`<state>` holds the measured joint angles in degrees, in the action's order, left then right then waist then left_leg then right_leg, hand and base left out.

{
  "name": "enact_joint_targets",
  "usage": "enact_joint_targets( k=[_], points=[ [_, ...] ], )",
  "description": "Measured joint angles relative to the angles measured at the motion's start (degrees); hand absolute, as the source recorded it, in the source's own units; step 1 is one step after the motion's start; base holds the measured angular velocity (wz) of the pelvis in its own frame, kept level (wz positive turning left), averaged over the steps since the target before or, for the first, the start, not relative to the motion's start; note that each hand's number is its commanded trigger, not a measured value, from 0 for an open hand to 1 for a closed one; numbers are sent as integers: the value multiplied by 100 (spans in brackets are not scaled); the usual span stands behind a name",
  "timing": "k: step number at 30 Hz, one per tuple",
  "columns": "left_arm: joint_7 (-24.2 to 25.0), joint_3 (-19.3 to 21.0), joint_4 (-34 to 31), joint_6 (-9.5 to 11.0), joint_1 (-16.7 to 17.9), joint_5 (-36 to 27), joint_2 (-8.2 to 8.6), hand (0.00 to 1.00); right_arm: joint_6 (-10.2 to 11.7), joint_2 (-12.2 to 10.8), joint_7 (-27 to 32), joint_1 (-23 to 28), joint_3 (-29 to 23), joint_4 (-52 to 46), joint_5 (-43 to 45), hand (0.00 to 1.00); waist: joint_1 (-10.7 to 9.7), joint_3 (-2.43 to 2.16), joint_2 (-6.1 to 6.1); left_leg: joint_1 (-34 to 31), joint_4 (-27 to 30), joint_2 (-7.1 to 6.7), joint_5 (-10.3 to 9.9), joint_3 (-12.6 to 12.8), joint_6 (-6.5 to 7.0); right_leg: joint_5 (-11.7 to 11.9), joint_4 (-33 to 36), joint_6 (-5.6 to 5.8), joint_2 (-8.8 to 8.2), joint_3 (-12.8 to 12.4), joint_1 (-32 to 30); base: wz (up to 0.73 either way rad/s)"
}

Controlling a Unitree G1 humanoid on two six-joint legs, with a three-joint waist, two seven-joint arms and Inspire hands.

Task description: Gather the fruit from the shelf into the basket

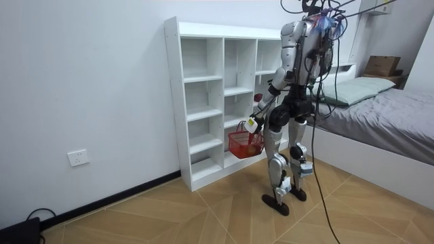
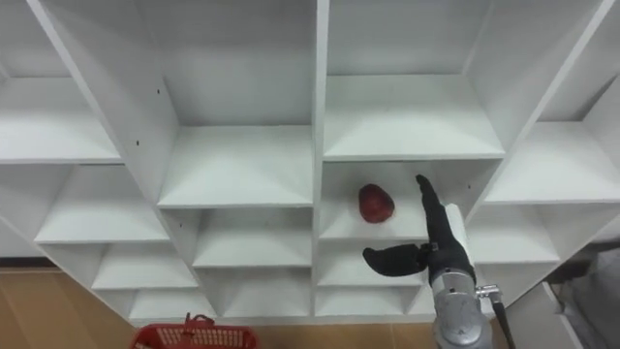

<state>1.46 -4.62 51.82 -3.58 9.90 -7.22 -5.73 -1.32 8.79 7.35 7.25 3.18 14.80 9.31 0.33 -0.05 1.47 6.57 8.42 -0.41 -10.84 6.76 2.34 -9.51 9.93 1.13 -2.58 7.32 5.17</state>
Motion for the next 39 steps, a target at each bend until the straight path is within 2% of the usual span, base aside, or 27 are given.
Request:
enact_joint_targets(
  k=[4,7,12,15,18,24,30,39],
  points=[
    [-18,-1,-10,8,-29,-10,-39,100,24,1,145,-82,41,87,-229,0,102,8,89,-137,3,17,0,86,0,8,10,-11,11,-41,-96,-7],
    [-120,-9,-8,32,-252,-10,-82,100,83,2,484,-491,65,561,-347,0,153,13,174,-490,137,34,1,89,0,36,113,-30,9,-29,-422,0],
    [-202,-25,491,118,-969,52,-47,100,180,2,978,-1567,191,1772,-438,0,170,60,122,-1048,352,64,8,52,0,112,183,-57,6,51,-921,4],
    [-197,-66,667,169,-1140,53,-62,100,316,5,1271,-1956,194,2040,-613,0,183,88,65,-1306,439,73,11,36,0,122,200,-72,8,73,-1139,4],
    [-211,-225,686,164,-1151,29,-73,100,389,8,1374,-2240,254,2399,-852,0,212,95,54,-1479,495,77,12,25,-2,128,212,-78,7,90,-1293,1],
    [-251,-391,694,169,-1154,12,-80,100,391,11,1405,-2319,253,2730,-977,0,331,101,63,-1634,498,61,12,-82,-1,128,217,-77,-16,194,-1420,7],
    [-254,-488,680,169,-1169,6,-133,100,391,34,1729,-2656,248,2953,-1228,0,321,120,97,-1715,501,58,15,-119,1,129,180,-74,-24,293,-1455,4],
    [-294,-503,658,168,-1241,4,-148,100,393,188,1807,-2726,249,2959,-1445,0,329,119,101,-1837,519,52,26,-224,-2,129,182,-75,-33,436,-1523,6]
  ],
)
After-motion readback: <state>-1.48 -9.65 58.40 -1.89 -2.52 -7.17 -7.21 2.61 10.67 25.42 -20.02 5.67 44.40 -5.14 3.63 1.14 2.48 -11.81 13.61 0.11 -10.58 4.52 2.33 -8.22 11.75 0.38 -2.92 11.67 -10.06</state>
